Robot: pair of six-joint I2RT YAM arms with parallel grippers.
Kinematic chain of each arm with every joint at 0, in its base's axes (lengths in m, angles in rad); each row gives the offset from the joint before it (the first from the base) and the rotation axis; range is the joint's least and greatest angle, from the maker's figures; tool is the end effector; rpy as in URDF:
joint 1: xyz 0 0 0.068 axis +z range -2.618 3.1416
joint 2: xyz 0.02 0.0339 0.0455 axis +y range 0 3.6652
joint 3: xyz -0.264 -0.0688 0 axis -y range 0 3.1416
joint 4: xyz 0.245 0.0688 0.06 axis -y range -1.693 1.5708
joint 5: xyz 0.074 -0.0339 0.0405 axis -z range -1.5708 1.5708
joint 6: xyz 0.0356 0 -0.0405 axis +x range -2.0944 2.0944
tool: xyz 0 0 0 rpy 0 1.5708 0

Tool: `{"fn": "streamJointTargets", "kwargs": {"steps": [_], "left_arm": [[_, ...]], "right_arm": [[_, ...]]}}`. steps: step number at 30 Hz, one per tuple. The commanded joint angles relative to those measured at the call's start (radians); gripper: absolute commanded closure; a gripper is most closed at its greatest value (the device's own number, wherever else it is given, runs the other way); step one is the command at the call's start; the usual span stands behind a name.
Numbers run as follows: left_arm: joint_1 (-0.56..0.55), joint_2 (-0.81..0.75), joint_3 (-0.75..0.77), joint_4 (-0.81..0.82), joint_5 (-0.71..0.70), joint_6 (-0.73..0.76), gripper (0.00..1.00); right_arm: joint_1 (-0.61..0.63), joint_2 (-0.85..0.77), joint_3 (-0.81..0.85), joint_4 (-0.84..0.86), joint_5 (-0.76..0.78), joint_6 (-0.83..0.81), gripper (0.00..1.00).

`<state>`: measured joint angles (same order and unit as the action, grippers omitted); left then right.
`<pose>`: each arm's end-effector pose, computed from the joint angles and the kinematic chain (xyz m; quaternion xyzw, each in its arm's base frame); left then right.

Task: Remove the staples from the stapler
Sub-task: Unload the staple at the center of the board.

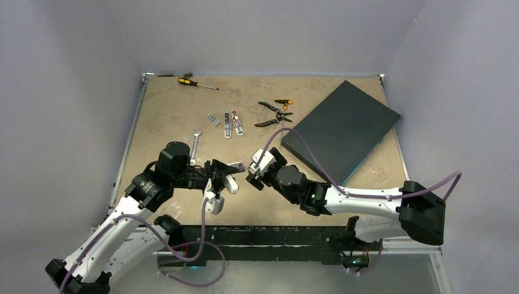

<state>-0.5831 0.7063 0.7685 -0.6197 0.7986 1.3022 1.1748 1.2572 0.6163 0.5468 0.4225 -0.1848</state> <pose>0.1060 -0.1005 0.3077 0.7627 0.3208 -0.1609 0.5381 0.1202 0.2498 0.2562 -0.3448 0.6511 0.1762 0.6528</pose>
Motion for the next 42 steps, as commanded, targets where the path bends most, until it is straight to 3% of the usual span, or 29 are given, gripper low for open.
{"fn": "streamJointTargets", "kwargs": {"steps": [1, 6, 12, 18, 24, 28, 32, 37, 39, 42], "left_arm": [[-0.004, -0.011, 0.032, 0.028, 0.011, 0.011, 1.0], [-0.006, -0.006, 0.03, 0.03, 0.011, 0.006, 1.0], [-0.006, -0.005, 0.034, 0.029, 0.013, 0.005, 1.0], [-0.006, -0.011, 0.026, 0.04, 0.0, -0.006, 1.0], [-0.006, 0.005, 0.025, 0.134, -0.076, -0.189, 1.0], [-0.006, 0.024, 0.018, 0.192, -0.101, -0.344, 1.0], [-0.006, 0.037, -0.01, 0.308, -0.104, -0.548, 1.0], [-0.005, 0.021, -0.07, 0.507, -0.128, -0.826, 1.0], [-0.006, -0.001, -0.092, 0.555, -0.072, -0.861, 1.0], [-0.005, -0.036, -0.098, 0.53, 0.097, -0.795, 1.0]], "right_arm": [[-0.005, -0.015, 0.044, -0.077, 0.157, -0.007, 0.19], [-0.009, -0.06, 0.026, -0.082, 0.221, 0.026, 0.18], [-0.012, -0.184, -0.046, 0.038, 0.014, 0.027, 0.16], [-0.02, -0.221, -0.055, 0.065, 0.018, 0.074, 0.16], [-0.029, -0.212, -0.056, 0.046, 0.112, 0.131, 0.16], [-0.042, -0.219, -0.054, 0.024, 0.095, 0.158, 0.16], [-0.045, -0.263, -0.078, 0.024, -0.063, 0.09, 0.15], [-0.045, -0.338, -0.136, 0.023, -0.405, -0.041, 0.13], [-0.044, -0.366, -0.167, 0.051, -0.495, -0.083, 0.13], [-0.044, -0.402, -0.197, 0.102, -0.623, -0.189, 0.12]]}}
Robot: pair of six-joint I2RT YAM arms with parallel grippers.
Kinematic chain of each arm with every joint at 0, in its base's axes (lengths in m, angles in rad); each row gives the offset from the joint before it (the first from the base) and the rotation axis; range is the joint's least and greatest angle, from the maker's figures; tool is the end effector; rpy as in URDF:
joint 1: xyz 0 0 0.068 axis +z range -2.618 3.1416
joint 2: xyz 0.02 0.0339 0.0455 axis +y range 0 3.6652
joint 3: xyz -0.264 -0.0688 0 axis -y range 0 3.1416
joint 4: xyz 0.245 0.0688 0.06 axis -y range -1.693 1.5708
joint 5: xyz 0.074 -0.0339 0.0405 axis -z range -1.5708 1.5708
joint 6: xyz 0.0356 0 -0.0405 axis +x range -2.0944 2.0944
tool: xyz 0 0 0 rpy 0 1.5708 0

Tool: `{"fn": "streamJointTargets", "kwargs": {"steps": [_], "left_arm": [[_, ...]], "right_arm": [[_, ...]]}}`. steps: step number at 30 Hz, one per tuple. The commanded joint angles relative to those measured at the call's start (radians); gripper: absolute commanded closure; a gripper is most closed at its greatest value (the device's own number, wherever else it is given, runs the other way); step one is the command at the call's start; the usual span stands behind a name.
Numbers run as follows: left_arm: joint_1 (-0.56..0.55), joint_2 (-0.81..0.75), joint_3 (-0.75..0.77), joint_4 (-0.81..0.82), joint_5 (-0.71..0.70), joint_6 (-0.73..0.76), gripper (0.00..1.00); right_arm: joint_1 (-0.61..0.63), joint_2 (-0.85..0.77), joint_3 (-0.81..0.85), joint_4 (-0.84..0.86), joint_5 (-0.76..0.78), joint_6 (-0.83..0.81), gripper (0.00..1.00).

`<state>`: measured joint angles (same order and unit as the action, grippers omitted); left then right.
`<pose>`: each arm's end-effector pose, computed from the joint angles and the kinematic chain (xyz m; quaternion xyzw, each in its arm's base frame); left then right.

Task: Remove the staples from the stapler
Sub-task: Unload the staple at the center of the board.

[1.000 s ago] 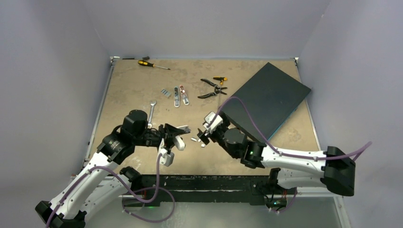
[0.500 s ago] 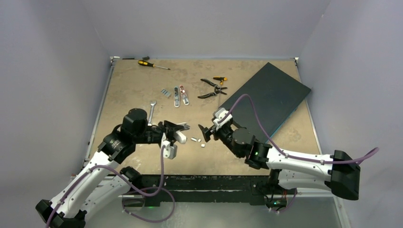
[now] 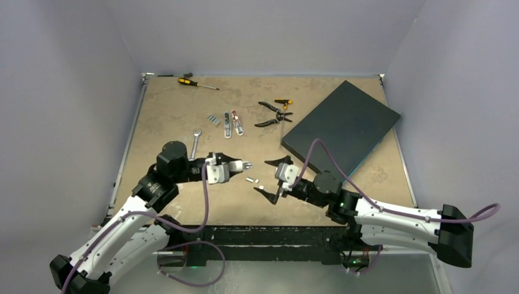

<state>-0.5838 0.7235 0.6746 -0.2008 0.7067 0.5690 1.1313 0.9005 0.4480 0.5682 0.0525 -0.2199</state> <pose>0.1272 -0.1117 0.3112 0.5818 0.5055 -0.2775 0.5736 0.0916 0.1905 0.2799 -0.4005 0.5310 0.3129 0.6780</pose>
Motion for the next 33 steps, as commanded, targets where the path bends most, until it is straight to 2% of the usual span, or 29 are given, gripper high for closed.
{"fn": "streamJointTargets", "kwargs": {"steps": [1, 4, 7, 11, 16, 18, 20, 22, 23, 30, 31, 32, 33], "left_arm": [[-0.005, -0.058, -0.001, 0.088, 0.258, -0.029, 1.0], [-0.005, -0.045, 0.019, 0.059, 0.404, 0.02, 1.0], [-0.004, -0.023, 0.054, -0.049, 0.479, 0.136, 1.0], [-0.005, -0.008, 0.091, -0.182, 0.505, 0.289, 1.0], [-0.005, -0.006, 0.106, -0.241, 0.489, 0.345, 1.0], [-0.005, -0.006, 0.106, -0.256, 0.473, 0.354, 1.0], [-0.005, -0.005, 0.105, -0.26, 0.459, 0.354, 1.0], [-0.005, -0.005, 0.106, -0.26, 0.455, 0.355, 1.0], [-0.005, -0.006, 0.106, -0.256, 0.453, 0.355, 1.0], [-0.004, -0.007, 0.105, -0.223, 0.424, 0.328, 1.0], [-0.005, -0.008, 0.1, -0.195, 0.398, 0.291, 0.88], [-0.005, -0.016, 0.087, -0.136, 0.352, 0.21, 0.52], [-0.004, -0.028, 0.065, -0.051, 0.272, 0.111, 0.39]], "right_arm": [[-0.001, -0.053, -0.032, 0.1, -0.289, -0.192, 0.13], [-0.001, -0.04, -0.032, 0.165, -0.346, -0.256, 0.14], [-0.001, 0.012, 0.0, 0.183, -0.349, -0.283, 0.19], [-0.001, 0.083, 0.051, 0.186, -0.353, -0.298, 0.3], [-0.001, 0.13, 0.081, 0.176, -0.379, -0.283, 0.47], [-0.001, 0.13, 0.082, 0.177, -0.381, -0.269, 0.56], [-0.002, 0.132, 0.089, 0.164, -0.383, -0.263, 0.72], [-0.002, 0.138, 0.097, 0.14, -0.378, -0.259, 0.97], [-0.002, 0.142, 0.099, 0.134, -0.372, -0.255, 1.0], [-0.001, 0.165, 0.112, 0.095, -0.331, -0.2, 1.0], [-0.001, 0.163, 0.114, 0.097, -0.313, -0.165, 1.0], [-0.001, 0.161, 0.116, 0.099, -0.28, -0.136, 1.0], [-0.001, 0.156, 0.116, 0.098, -0.246, -0.111, 1.0]]}}
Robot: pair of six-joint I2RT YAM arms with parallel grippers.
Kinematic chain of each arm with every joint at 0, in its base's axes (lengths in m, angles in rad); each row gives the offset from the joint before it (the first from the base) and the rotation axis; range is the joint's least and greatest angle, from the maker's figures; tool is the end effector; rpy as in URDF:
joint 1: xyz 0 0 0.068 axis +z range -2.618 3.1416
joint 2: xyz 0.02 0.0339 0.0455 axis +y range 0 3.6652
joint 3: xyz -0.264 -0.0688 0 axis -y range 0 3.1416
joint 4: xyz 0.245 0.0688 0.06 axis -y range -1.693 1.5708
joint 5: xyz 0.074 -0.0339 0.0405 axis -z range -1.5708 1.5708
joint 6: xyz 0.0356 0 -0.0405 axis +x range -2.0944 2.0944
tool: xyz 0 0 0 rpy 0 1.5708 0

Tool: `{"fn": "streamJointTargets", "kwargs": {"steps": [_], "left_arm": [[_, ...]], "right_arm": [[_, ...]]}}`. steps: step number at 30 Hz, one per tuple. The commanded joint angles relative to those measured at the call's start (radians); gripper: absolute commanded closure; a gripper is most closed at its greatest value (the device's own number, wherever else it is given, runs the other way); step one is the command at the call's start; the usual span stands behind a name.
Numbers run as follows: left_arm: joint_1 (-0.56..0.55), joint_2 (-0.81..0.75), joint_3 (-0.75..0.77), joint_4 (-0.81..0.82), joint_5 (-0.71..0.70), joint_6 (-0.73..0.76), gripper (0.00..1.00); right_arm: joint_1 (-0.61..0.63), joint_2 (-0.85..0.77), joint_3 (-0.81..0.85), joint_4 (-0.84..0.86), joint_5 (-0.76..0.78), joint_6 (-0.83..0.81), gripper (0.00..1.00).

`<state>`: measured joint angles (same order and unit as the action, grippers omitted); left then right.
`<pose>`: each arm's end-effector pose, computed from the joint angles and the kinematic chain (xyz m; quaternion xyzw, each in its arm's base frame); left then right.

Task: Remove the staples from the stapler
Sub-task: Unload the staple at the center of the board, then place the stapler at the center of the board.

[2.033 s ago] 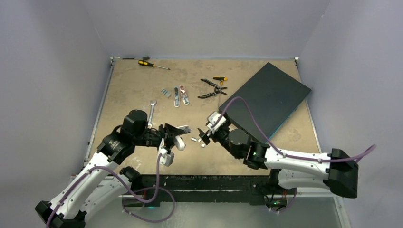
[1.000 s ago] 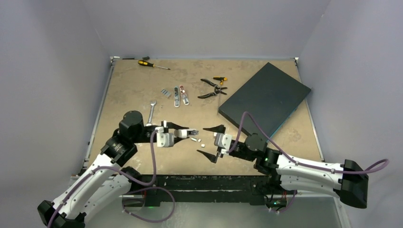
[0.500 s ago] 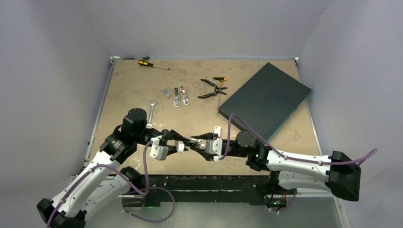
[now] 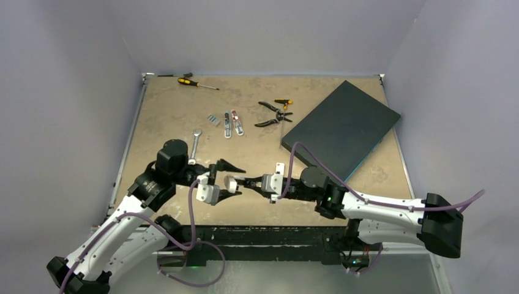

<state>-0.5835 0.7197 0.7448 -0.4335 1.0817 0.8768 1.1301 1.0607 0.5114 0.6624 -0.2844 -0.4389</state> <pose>0.1063 -0.1079 0.3176 0.6885 0.3453 -0.3569 0.5285 0.0929 0.2203 0.2794 -0.5406 0.3919 0.3390 0.6628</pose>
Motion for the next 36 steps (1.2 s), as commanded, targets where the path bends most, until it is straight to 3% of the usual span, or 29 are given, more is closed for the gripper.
{"fn": "streamJointTargets", "kwargs": {"steps": [1, 5, 10, 13, 16, 20, 23, 30, 36], "left_arm": [[-0.005, -0.042, -0.03, 0.248, -0.155, -0.277, 0.32], [-0.005, -0.142, -0.124, 0.408, -0.294, -0.436, 0.17], [-0.005, -0.224, -0.157, 0.454, -0.552, -0.651, 0.13], [-0.005, -0.246, -0.171, 0.444, -0.729, -0.771, 0.11], [-0.005, -0.259, -0.195, 0.436, -0.91, -0.895, 0.1], [-0.006, -0.235, -0.16, 0.325, -1.25, -1.074, 0.03], [-0.005, -0.155, -0.104, 0.218, -1.412, -1.2, 0.0], [-0.004, 0.055, 0.026, 0.008, -1.53, -1.297, 0.01], [-0.005, 0.04, 0.027, 0.011, -1.588, -1.28, 0.01]], "right_arm": [[0.0, -0.008, 0.054, 0.0, 0.113, 0.127, 1.0], [0.0, -0.011, 0.058, -0.023, 0.244, 0.211, 1.0], [-0.019, 0.019, 0.086, -0.042, 0.639, 0.423, 1.0], [-0.085, 0.09, 0.163, -0.128, 0.718, 0.578, 1.0], [-0.156, 0.217, 0.261, -0.213, 0.725, 0.667, 1.0], [-0.245, 0.396, 0.412, -0.28, 0.658, 0.734, 1.0], [-0.28, 0.55, 0.548, -0.331, 0.645, 0.773, 1.0], [-0.339, 0.801, 0.768, -0.342, 0.665, 0.856, 1.0], [-0.363, 0.972, 0.902, -0.373, 0.648, 0.848, 1.0]]}}
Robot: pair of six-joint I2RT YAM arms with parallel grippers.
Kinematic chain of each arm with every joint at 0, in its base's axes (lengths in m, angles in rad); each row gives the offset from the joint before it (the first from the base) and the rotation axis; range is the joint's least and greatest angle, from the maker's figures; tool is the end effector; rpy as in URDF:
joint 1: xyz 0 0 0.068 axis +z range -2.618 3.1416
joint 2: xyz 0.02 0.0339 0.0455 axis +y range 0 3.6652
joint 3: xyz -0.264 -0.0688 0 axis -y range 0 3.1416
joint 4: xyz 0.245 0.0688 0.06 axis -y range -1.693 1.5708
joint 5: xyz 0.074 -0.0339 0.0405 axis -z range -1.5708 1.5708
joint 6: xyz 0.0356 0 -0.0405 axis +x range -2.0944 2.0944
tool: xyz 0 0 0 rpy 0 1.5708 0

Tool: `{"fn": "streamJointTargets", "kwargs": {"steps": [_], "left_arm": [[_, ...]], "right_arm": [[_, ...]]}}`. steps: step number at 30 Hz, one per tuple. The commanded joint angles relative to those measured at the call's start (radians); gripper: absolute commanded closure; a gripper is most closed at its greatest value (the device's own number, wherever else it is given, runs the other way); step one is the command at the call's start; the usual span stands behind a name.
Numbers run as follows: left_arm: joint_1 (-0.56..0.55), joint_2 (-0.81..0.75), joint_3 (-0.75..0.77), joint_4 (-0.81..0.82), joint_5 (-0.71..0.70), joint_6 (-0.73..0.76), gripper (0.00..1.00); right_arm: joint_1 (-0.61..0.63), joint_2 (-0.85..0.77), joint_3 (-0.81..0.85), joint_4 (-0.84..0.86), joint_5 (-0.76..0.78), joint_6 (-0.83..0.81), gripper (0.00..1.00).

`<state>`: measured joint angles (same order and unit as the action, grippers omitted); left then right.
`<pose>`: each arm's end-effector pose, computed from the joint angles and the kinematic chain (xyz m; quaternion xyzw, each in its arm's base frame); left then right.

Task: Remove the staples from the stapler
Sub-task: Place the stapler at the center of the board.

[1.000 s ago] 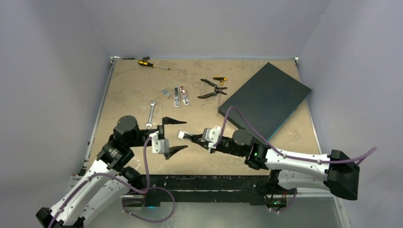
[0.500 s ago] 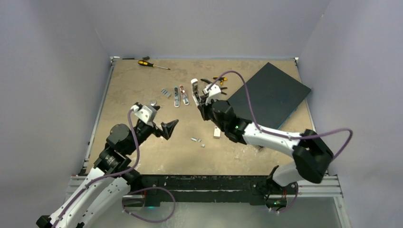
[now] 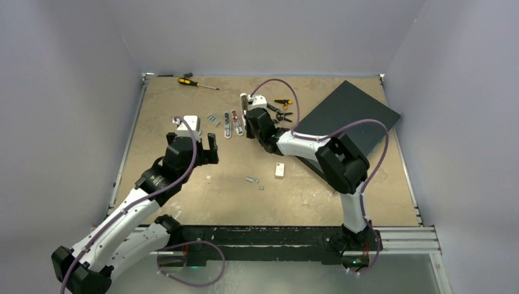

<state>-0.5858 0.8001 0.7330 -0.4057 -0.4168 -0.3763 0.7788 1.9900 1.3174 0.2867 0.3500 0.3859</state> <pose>0.1575 -0.0872 0.2978 -0.0201 0.8413 -0.0798 0.5343 0.3331 0.3116 0.2085 -0.0641 0.8202 0.1818 0.5387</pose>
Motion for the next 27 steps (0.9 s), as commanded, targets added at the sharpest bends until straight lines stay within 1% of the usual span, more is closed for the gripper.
{"fn": "streamJointTargets", "kwargs": {"steps": [1, 4, 8, 9, 11, 14, 15, 16, 18, 21, 25, 27], "left_arm": [[-0.002, -0.051, 0.033, -0.013, -0.097, -0.025, 0.01], [-0.003, -0.067, 0.025, -0.005, -0.108, -0.024, 0.01], [-0.001, -0.052, 0.031, -0.012, -0.109, -0.02, 0.01], [-0.002, -0.048, 0.032, -0.014, -0.112, -0.019, 0.01], [-0.002, -0.04, 0.034, -0.018, -0.114, -0.017, 0.01], [-0.002, -0.038, 0.034, -0.018, -0.118, -0.015, 0.01], [-0.003, -0.038, 0.033, -0.016, -0.119, -0.016, 0.01], [-0.002, -0.038, 0.033, -0.016, -0.119, -0.016, 0.01], [-0.003, -0.035, 0.034, -0.016, -0.122, -0.013, 0.01], [-0.001, -0.033, 0.034, -0.018, -0.121, -0.012, 0.0], [-0.003, -0.03, 0.034, -0.018, -0.125, -0.01, 0.01], [-0.003, -0.025, 0.035, -0.018, -0.127, -0.009, 0.01]], "right_arm": [[-0.012, 0.061, 0.109, -0.004, 0.018, 0.021, 1.0], [-0.018, 0.102, 0.145, -0.032, 0.023, 0.022, 1.0], [-0.019, 0.147, 0.185, -0.07, 0.009, 0.027, 1.0], [-0.019, 0.155, 0.192, -0.076, 0.003, 0.027, 0.98], [-0.019, 0.167, 0.205, -0.085, -0.009, 0.023, 0.9], [-0.019, 0.173, 0.218, -0.103, -0.031, 0.014, 0.66], [-0.019, 0.168, 0.22, -0.11, -0.036, 0.009, 0.6], [-0.019, 0.161, 0.219, -0.116, -0.037, 0.009, 0.54], [-0.019, 0.135, 0.206, -0.121, -0.033, 0.002, 0.47], [-0.019, 0.072, 0.166, -0.13, -0.018, -0.008, 0.4], [-0.019, -0.034, 0.081, -0.161, 0.016, -0.002, 0.37], [-0.019, -0.092, 0.049, -0.21, 0.03, 0.021, 0.35]]}}
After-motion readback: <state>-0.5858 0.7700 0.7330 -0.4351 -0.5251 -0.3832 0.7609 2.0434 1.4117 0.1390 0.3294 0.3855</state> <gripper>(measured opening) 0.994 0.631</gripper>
